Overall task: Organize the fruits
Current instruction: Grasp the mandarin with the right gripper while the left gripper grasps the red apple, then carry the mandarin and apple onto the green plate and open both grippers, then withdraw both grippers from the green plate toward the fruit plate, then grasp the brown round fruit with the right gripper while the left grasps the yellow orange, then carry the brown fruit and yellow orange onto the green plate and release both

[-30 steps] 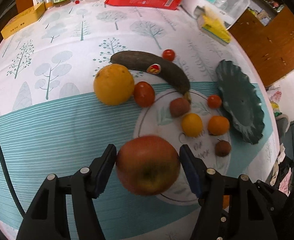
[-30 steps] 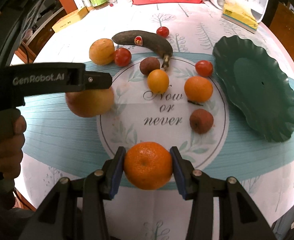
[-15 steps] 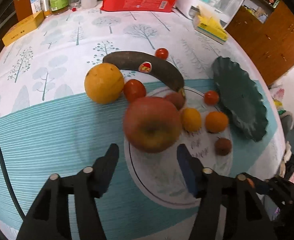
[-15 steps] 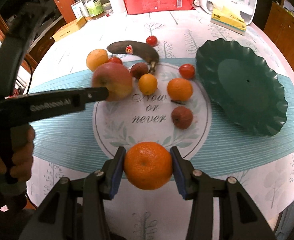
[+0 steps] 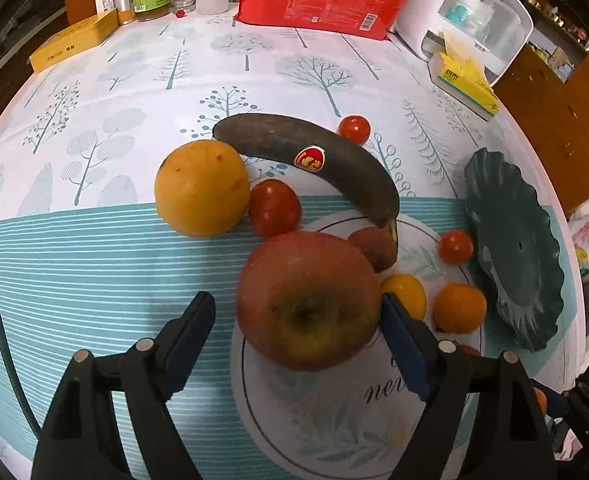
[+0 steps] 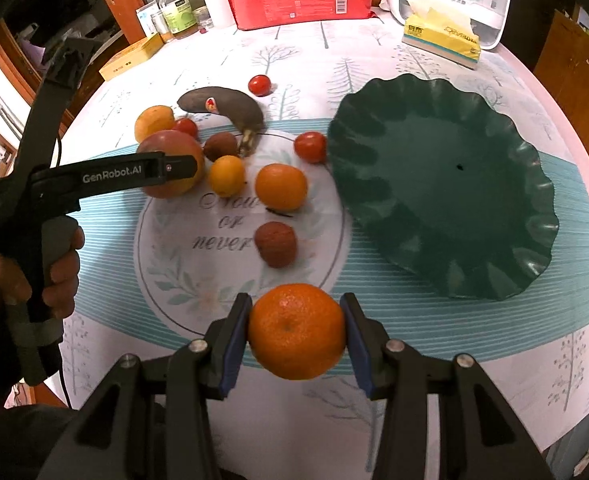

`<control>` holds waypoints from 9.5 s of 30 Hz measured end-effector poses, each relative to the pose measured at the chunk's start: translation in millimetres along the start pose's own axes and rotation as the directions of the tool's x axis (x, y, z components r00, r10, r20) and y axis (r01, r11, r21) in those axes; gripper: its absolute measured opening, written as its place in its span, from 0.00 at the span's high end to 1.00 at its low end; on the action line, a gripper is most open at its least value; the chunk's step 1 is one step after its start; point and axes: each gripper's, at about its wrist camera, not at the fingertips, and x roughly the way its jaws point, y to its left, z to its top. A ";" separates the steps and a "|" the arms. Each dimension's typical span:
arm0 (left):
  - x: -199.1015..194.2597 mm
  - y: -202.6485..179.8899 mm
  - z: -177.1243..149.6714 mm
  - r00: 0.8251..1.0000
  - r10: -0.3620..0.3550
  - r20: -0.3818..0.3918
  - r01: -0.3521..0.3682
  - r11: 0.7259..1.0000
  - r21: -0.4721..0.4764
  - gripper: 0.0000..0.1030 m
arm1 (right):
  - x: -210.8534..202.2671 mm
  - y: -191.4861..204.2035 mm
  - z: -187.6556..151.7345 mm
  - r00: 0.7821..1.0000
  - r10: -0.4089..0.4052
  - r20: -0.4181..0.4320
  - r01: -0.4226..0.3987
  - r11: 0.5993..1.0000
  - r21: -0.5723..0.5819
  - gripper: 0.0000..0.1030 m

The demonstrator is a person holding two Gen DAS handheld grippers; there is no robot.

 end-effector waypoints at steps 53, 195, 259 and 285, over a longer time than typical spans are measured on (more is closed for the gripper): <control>-5.5 -202.9 -6.3 0.993 -0.078 0.093 0.076 0.997 0.031 0.35 | 9.8 -197.8 62.7 0.992 0.107 0.071 -0.105 0.994 -0.038 0.55; 14.4 65.8 67.9 1.000 -0.023 0.020 0.024 0.996 -0.085 0.53 | 46.1 27.2 23.2 0.997 0.001 0.072 0.000 1.000 -0.020 0.69; -55.5 -191.8 37.9 0.978 -0.125 0.166 0.111 0.989 0.096 0.53 | -30.7 -151.9 19.9 0.975 0.095 0.200 -0.071 0.990 -0.122 0.69; 22.9 -248.5 43.3 0.993 -0.121 -0.007 0.121 0.982 0.143 0.52 | 4.5 -186.1 29.8 0.983 0.154 0.097 -0.143 0.983 -0.114 0.69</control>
